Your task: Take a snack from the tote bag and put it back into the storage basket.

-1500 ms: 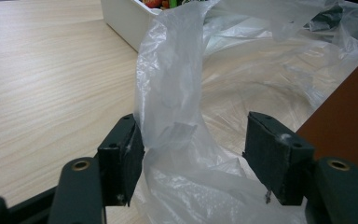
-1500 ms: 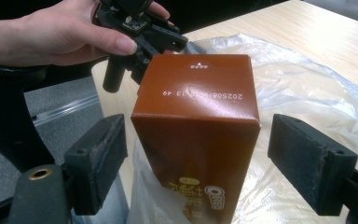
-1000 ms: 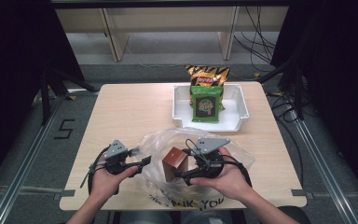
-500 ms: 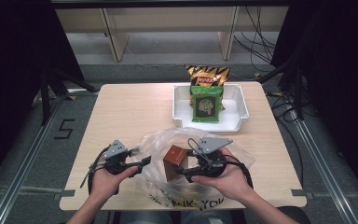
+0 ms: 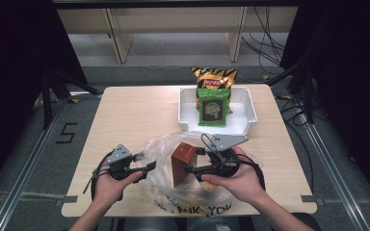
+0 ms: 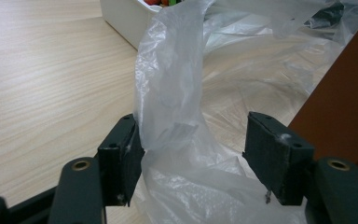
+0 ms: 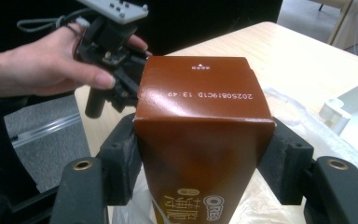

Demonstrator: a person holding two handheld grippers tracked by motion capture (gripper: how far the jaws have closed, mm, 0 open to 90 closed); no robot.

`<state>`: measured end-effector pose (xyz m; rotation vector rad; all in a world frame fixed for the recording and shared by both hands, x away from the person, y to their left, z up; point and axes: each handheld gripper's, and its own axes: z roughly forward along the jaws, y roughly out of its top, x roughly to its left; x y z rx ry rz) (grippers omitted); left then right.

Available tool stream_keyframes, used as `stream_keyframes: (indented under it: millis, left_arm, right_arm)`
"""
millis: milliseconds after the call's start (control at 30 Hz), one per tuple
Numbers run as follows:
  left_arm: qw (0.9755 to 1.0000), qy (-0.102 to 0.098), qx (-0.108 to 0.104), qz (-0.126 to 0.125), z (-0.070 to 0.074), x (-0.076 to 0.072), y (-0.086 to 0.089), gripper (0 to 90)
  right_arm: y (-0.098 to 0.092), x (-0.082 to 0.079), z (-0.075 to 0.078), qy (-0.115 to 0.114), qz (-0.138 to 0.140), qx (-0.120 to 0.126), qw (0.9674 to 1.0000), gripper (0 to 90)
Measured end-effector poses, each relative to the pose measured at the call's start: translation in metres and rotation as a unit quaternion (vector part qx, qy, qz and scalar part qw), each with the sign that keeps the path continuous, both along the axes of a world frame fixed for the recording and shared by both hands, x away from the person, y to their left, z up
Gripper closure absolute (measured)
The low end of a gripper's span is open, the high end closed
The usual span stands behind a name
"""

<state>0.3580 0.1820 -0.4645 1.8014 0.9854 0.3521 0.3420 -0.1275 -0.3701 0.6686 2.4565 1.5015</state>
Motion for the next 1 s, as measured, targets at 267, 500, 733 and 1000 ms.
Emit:
stream_keyframes:
  millis: [267,500,733,1000]
  left_arm:
    - [1.0,0.004,-0.004,0.004,-0.001,0.0,-0.001,37.1]
    - [1.0,0.004,-0.004,0.004,-0.001,0.0,-0.001,37.1]
    - [1.0,0.004,-0.004,0.003,-0.001,0.0,-0.001,37.1]
    - [1.0,0.002,-0.001,0.0,-0.001,0.001,-0.001,37.2]
  right_arm:
    - [-0.008,0.006,0.017,0.012,-0.016,0.021,0.9996,38.7]
    - [-0.015,0.014,0.033,0.003,-0.037,0.036,0.9987,38.8]
    - [-0.023,0.025,0.048,-0.009,-0.056,0.042,0.9975,38.9]
    - [-0.029,0.033,0.057,-0.007,-0.076,0.052,0.9958,38.9]
